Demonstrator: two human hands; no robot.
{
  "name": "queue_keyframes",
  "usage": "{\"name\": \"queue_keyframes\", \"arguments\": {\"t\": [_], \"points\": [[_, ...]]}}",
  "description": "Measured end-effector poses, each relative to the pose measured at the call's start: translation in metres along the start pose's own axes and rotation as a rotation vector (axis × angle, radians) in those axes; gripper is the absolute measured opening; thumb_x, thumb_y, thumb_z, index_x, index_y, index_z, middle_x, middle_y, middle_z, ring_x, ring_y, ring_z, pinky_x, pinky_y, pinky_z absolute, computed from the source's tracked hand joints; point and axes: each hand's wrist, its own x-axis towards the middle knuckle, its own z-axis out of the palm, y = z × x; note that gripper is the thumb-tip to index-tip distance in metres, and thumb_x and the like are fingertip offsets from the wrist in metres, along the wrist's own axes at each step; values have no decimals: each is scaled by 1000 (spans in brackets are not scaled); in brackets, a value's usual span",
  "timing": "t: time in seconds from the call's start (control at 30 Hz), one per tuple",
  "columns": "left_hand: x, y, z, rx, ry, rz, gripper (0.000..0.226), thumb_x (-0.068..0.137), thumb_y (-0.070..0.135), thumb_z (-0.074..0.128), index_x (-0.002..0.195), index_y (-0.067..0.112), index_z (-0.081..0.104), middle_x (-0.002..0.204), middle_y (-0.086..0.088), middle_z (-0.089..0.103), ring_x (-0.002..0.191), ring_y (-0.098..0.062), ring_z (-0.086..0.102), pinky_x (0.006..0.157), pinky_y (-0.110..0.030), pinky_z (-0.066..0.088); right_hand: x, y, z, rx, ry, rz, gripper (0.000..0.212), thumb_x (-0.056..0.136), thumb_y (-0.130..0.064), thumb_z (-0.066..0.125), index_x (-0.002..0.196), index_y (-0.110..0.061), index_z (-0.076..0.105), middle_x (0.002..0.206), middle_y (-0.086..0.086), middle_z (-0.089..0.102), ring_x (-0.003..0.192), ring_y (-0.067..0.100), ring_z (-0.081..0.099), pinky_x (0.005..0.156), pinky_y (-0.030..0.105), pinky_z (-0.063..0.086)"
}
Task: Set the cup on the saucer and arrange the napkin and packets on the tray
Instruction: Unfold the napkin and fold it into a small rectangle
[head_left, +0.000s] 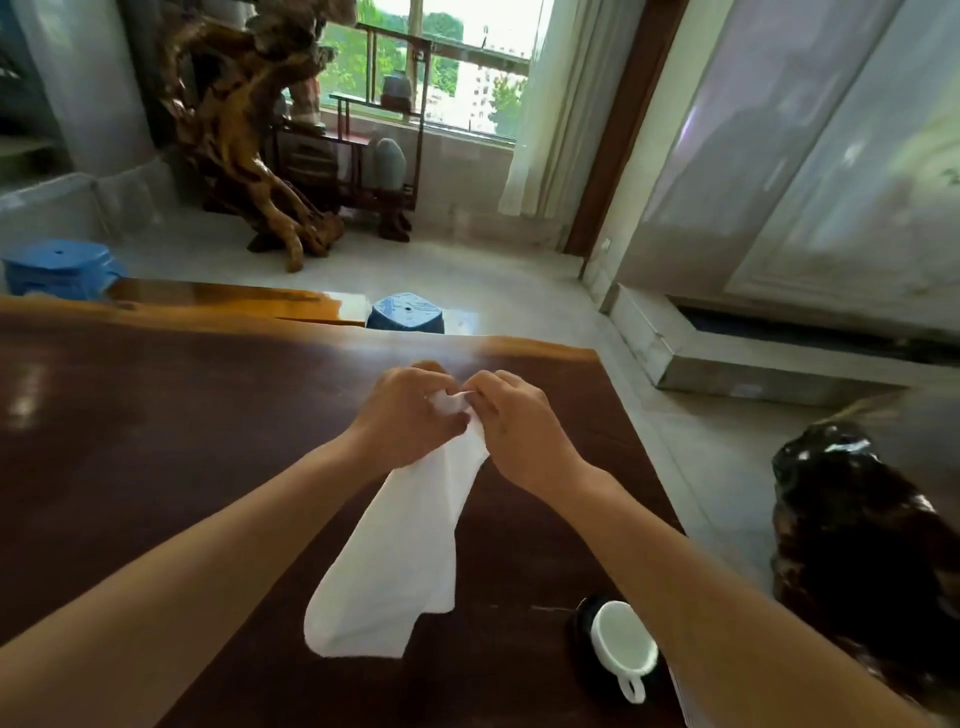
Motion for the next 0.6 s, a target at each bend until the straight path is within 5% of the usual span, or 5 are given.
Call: {"name": "queue_keyframes", "arguments": {"t": [0.2, 0.27, 0.4, 0.6], "points": [[3, -9, -13, -91, -302, 8, 11, 81, 28, 81, 78, 19, 76, 73, 4, 69, 67, -16, 66, 64, -37, 61, 1, 18, -8, 38, -36, 208, 19, 100, -13, 53, 96, -3, 70, 82, 6, 69, 70, 19, 62, 60, 13, 39], [5, -14, -14, -62, -355, -35, 20, 77, 27, 83, 83, 14, 68, 81, -2, 67, 73, -20, 65, 68, -42, 61, 1, 23, -14, 37, -68, 234, 21, 100, -19, 54, 97, -7, 70, 79, -1, 66, 70, 16, 61, 60, 11, 41], [6, -16, -16, -116, -423, -129, 33, 75, 26, 86, 99, 25, 64, 99, 4, 67, 87, -17, 69, 74, -31, 62, 0, 29, -21, 19, -66, 247, 24, 99, -25, 56, 90, -9, 71, 72, -4, 63, 63, 9, 56, 59, 11, 41], [13, -24, -21, -69, -521, -156, 25, 67, 30, 91, 79, 14, 76, 76, -6, 73, 61, -12, 60, 68, -37, 57, 1, 41, -31, -31, -55, 228, 22, 97, -22, 61, 88, -6, 73, 71, 0, 67, 62, 12, 57, 60, 9, 39]]}}
